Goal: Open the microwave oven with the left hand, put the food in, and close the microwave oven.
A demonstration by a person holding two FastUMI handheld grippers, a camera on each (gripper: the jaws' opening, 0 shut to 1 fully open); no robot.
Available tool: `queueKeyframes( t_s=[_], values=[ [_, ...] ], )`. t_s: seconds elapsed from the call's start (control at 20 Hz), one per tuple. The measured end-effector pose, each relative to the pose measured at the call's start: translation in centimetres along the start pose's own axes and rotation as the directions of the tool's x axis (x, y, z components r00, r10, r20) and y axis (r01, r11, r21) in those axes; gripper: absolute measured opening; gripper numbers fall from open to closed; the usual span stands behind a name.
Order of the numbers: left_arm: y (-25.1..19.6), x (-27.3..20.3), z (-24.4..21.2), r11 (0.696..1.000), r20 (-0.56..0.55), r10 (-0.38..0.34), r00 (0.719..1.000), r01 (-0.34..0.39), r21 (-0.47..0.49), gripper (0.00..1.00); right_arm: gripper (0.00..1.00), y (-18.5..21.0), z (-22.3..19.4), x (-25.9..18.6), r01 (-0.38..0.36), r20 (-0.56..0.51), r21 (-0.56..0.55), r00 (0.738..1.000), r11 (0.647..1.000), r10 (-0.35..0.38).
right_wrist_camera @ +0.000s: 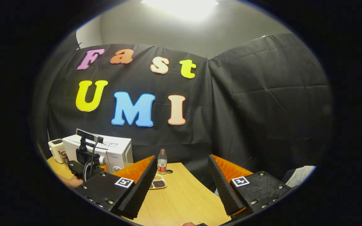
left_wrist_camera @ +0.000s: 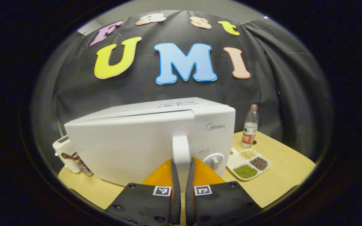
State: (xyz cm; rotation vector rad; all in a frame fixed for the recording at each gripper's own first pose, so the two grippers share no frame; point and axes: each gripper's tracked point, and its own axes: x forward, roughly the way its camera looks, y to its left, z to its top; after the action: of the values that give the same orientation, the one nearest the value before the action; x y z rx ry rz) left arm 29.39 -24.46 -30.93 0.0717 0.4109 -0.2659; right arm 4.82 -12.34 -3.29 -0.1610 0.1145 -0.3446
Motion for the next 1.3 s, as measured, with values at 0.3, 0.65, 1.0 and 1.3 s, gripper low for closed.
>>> queueKeyframes(
  t_s=[0.3, 0.65, 1.0, 1.3],
  values=[
    [1.2, -5.1, -1.1, 1.000, -0.010, -0.014, 1.000, 0.014, -0.006, 0.12, 0.98, 1.7, 0.2, -0.3, -0.104, 0.021, 0.039, 0.994, 0.994, 0.103],
    [4.1, -11.6, -2.7, 0.998, -0.029, 0.061, 0.998, -0.061, -0.020, 0.12, 0.98, 3.0, 0.3, -2.4, -0.242, 0.049, 0.051, 0.970, 0.969, 0.239],
    [8.9, -17.9, -4.6, 0.984, -0.064, 0.176, 0.982, -0.178, -0.029, 0.12, 0.97, 5.5, 0.2, -5.2, -0.392, 0.065, 0.038, 0.919, 0.919, 0.389],
    [13.7, -22.2, -6.0, 0.975, -0.077, 0.217, 0.973, -0.220, -0.041, 0.15, 0.97, 10.1, 0.6, -7.4, -0.484, 0.072, 0.041, 0.874, 0.874, 0.480]
  ],
)
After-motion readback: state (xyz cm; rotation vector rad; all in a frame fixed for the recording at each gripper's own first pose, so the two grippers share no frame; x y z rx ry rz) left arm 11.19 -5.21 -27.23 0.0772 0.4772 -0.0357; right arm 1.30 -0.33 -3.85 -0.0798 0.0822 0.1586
